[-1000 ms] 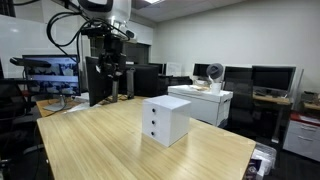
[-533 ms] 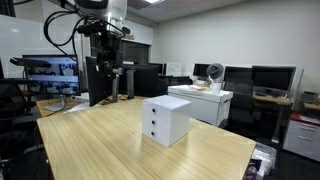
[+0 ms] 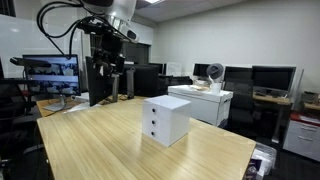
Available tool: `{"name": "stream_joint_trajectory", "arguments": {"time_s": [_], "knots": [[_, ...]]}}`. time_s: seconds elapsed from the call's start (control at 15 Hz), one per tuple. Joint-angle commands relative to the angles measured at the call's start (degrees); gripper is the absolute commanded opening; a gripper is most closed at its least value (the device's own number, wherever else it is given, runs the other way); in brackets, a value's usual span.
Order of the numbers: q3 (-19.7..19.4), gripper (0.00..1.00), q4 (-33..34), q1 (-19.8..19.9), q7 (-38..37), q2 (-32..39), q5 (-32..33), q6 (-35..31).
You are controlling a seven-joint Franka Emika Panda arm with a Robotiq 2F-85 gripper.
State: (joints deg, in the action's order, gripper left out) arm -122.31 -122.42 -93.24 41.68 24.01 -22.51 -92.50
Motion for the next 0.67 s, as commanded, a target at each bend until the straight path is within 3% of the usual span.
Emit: {"name": "stream_joint_trajectory", "arguments": {"time_s": [0.0, 0.27, 0.6], "knots": [[0.85, 1.00, 1.87, 5.26, 5.26, -3.25, -4.03, 3.68], [1.11, 1.00, 0.11, 10.53, 0.96, 3.82, -11.59, -2.29], [0.61, 1.00, -3.39, 9.30, -2.24, 11.64, -17.30, -14.63]]}}
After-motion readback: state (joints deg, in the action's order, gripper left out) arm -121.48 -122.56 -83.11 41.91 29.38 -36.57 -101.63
